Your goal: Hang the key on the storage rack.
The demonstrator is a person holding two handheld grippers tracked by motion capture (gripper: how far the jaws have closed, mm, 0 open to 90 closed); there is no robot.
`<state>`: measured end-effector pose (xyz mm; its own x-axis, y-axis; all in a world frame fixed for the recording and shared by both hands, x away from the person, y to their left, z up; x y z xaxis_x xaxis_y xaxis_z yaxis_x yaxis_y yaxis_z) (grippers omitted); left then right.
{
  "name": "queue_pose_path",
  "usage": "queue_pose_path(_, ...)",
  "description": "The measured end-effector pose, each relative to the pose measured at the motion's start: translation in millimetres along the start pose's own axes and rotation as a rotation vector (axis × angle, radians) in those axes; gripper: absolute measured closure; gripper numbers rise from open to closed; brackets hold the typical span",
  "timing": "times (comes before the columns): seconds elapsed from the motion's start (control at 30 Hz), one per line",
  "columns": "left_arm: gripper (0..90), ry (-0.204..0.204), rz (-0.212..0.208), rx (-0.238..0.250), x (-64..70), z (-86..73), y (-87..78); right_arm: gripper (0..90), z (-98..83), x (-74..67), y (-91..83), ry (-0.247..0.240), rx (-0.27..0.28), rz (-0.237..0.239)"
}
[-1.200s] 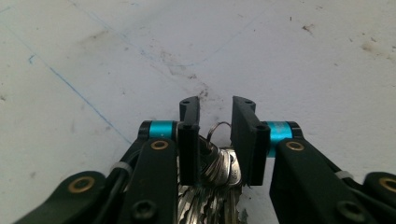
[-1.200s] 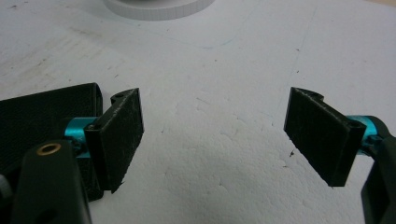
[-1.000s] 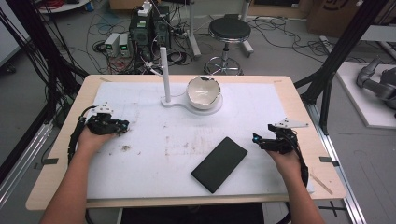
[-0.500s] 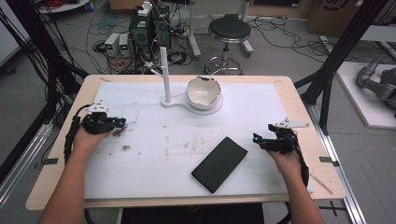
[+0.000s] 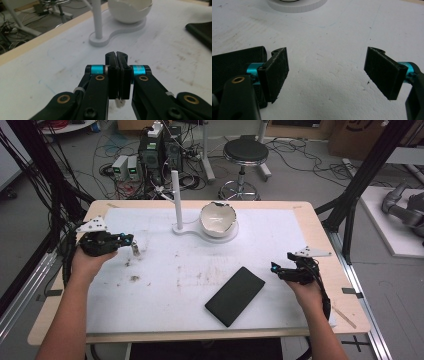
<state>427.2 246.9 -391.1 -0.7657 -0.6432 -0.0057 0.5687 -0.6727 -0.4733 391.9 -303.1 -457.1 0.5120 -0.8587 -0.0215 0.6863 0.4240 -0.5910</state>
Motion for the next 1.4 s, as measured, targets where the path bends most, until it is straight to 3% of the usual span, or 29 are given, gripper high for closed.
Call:
queue_pose_path(0.3,88.2,0.052,-0.051,0.073,16.8,65.5,-2.7,20.2,0.9,0.5,-2.3,0.006,0.010,0.005)
queue_pose_path(0.53,88.1,0.093,-0.051,0.079,23.5,113.1,6.2,20.2,1.8,0.7,-3.6,0.009,0.021,0.008)
queue_pose_path(0.63,88.2,0.105,-0.053,0.081,26.1,124.2,10.0,20.2,1.8,0.9,-3.5,0.007,0.020,0.009)
queue_pose_path(0.67,88.1,0.125,-0.058,0.074,28.2,137.5,15.9,20.2,1.9,1.1,-3.3,0.005,0.022,0.007)
queue_pose_path(0.7,88.1,0.125,-0.058,0.074,28.2,137.5,15.9,20.1,1.8,1.0,-3.4,0.005,0.021,0.008)
queue_pose_path(0.8,88.2,0.135,-0.054,0.066,27.8,157.2,28.9,20.2,1.9,0.9,-3.4,0.005,0.021,0.008)
queue_pose_path(1.07,88.2,0.139,-0.016,0.016,17.0,176.1,49.7,20.2,2.2,0.5,-3.1,0.006,0.023,0.012)
queue_pose_path(1.4,88.1,0.098,-0.018,-0.003,7.0,178.3,73.9,20.1,1.9,1.5,-2.4,0.005,0.021,0.011)
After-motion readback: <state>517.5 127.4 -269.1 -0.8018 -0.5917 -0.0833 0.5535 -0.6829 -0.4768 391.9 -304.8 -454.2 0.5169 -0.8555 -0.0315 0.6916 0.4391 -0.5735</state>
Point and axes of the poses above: each handheld gripper's, and its own axes: y roughly forward along the jaws, z roughly out of its top, x roughly to its right, the point moved 6 cm from there along y, roughly forward along the jaws, and after that the axes turned 2 degrees about -x, right-handed, at the moved point
